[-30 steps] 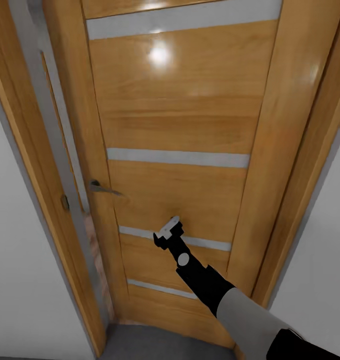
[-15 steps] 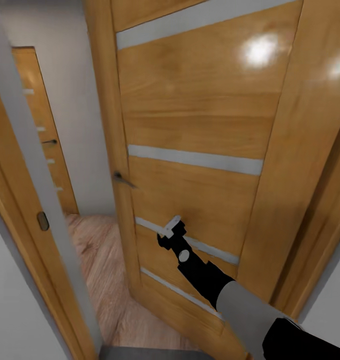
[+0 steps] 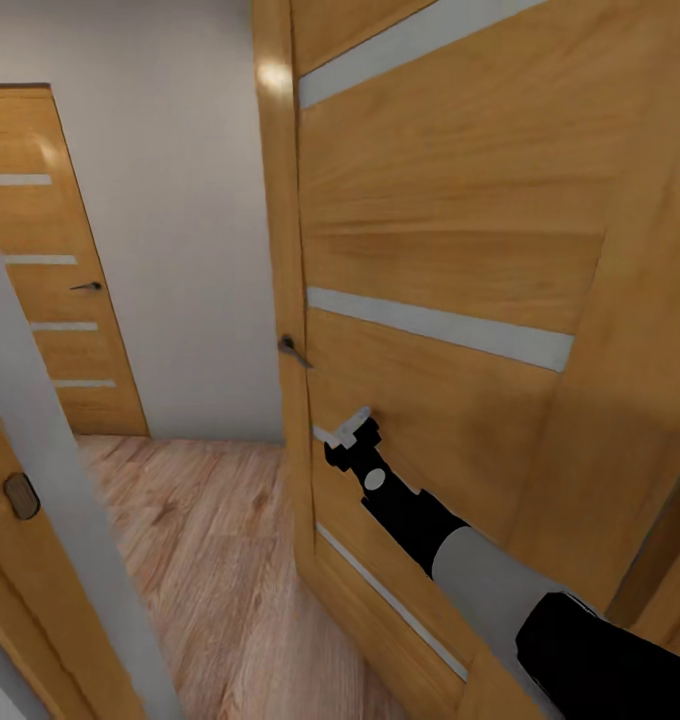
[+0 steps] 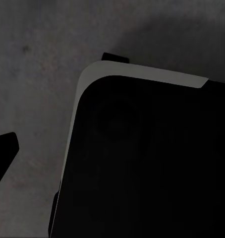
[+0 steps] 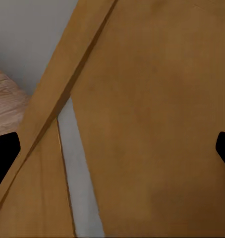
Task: Move the two storage containers from the living room to the garage. In the garage, place one container on the floor and stack the other container on top of it (either order is fine).
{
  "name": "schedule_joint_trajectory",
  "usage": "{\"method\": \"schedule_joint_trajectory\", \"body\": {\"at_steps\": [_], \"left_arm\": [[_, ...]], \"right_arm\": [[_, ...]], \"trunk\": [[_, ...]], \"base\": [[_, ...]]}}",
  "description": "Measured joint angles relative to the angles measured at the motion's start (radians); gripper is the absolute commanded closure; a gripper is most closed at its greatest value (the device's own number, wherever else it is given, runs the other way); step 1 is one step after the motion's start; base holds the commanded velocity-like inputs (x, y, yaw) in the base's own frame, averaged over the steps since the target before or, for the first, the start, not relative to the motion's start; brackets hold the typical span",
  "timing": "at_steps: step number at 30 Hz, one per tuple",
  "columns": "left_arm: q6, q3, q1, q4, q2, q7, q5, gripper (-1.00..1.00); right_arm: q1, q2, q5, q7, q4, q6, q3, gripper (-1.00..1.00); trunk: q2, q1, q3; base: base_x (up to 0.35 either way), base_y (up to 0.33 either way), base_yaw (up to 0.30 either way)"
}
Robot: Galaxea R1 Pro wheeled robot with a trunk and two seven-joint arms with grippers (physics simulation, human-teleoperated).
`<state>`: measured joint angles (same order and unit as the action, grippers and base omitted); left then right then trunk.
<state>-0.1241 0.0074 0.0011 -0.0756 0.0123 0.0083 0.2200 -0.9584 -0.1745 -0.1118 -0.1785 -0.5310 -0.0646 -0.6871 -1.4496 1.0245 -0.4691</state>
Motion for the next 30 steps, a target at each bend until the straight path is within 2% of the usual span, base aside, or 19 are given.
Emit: {"method": "schedule_joint_trajectory", "body": {"at_steps": [19,26,30], "left_arm": [[0.000,0.000,0.000,0.000,0.000,0.000,0.000,-1.00],[0.000,0.000,0.000,0.000,0.000,0.000,0.000,-1.00],[0.000,0.000,0.000,0.000,0.000,0.000,0.000,-1.00]], "right_arm": [[0.005,0.000,-0.001,-0.011,-0.038,-0.005,0.003,-1.00],[0.045,0.000,-0.014,-0.014,-0.038,-0.003,-0.010,-1.00],[0.049,0.000,-0.014,-0.014,-0.038,-0.005,-0.021,-1.00]], "trunk": [[0.000,0.001,0.000],[0.000,0.001,0.000],[0.000,0.001,0.000]], "base": [[0.017,0.000,0.000],[0.000,0.000,0.000],[0.000,0.000,0.000]]}}
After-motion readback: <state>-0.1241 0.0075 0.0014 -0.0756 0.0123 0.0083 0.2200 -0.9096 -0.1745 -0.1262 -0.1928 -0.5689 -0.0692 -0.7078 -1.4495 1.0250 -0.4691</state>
